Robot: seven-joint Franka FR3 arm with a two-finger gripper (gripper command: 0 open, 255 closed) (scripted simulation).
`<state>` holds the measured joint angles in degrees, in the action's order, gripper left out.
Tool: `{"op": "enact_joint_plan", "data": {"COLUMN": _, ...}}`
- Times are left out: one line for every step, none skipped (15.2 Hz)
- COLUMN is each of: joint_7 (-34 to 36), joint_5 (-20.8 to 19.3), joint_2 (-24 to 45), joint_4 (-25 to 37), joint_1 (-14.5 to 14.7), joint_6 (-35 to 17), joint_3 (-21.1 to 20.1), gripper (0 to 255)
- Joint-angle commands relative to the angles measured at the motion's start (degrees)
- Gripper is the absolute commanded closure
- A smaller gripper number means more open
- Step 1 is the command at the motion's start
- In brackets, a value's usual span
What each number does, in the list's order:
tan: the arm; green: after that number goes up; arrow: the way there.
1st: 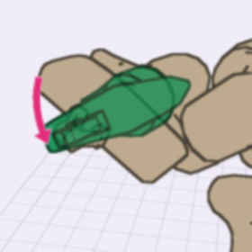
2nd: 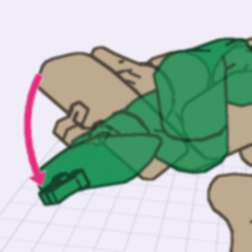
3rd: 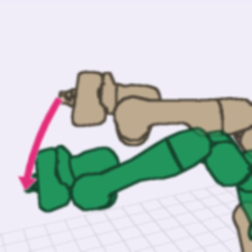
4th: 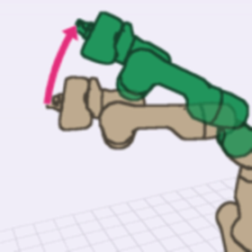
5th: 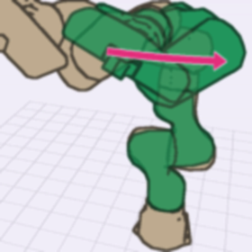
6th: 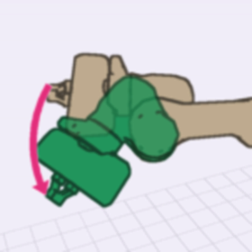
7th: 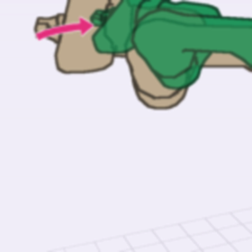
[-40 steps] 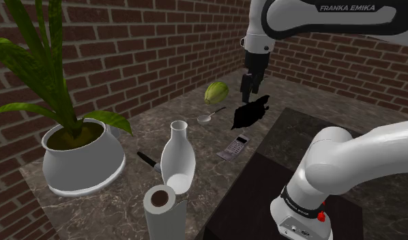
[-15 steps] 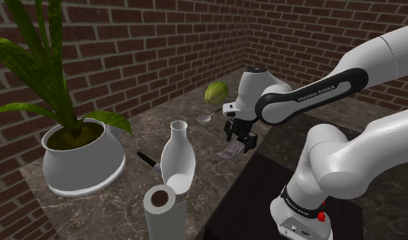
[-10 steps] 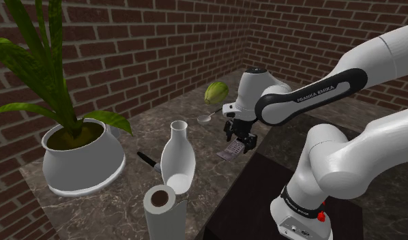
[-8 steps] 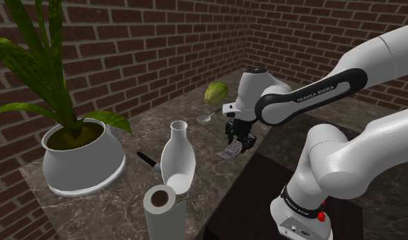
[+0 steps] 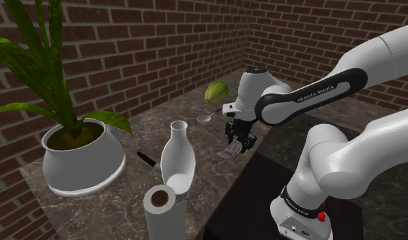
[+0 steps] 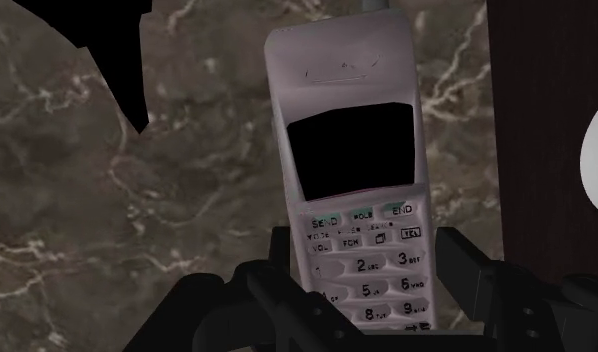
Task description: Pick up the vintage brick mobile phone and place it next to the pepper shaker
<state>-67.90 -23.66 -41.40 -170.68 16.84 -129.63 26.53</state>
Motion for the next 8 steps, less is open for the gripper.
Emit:
{"op": "enact_joint_plan", "data": {"joint_7": 0.02, "joint_5": 0.0, "joint_2": 0.01, "joint_4": -0.04, "joint_1": -0.01, "joint_6": -0.03, "joint_3": 0.0, "gripper": 255}}
{"op": "enact_joint_plan", "data": {"joint_7": -0.04, "joint_5": 0.29, "joint_2": -0.85, "joint_4": 0.34, "joint_1": 0.03, "joint_6": 1.19, "joint_3": -0.3, "gripper": 255}}
{"op": "enact_joint_plan", "data": {"joint_7": -0.09, "joint_5": 0.58, "joint_2": -1.63, "joint_4": 0.75, "joint_1": 0.08, "joint_6": 2.38, "joint_3": -0.59, "gripper": 255}}
{"op": "enact_joint_plan", "data": {"joint_7": -0.14, "joint_5": 0.88, "joint_2": -2.4, "joint_4": 1.18, "joint_1": 0.13, "joint_6": 3.55, "joint_3": -0.89, "gripper": 255}}
{"op": "enact_joint_plan", "data": {"joint_7": -0.2, "joint_5": 1.17, "joint_2": -3.12, "joint_4": 1.62, "joint_1": 0.19, "joint_6": 4.7, "joint_3": -1.18, "gripper": 255}}
{"op": "enact_joint_plan", "data": {"joint_7": -0.24, "joint_5": 1.46, "joint_2": -3.81, "joint_4": 2.08, "joint_1": 0.25, "joint_6": 5.83, "joint_3": -1.47, "gripper": 255}}
{"op": "enact_joint_plan", "data": {"joint_7": -0.29, "joint_5": 1.76, "joint_2": -4.46, "joint_4": 2.55, "joint_1": 0.32, "joint_6": 6.93, "joint_3": -1.76, "gripper": 255}}
{"op": "enact_joint_plan", "data": {"joint_7": -0.34, "joint_5": 2.05, "joint_2": -5.07, "joint_4": 3.03, "joint_1": 0.39, "joint_6": 8.02, "joint_3": -2.05, "gripper": 255}}
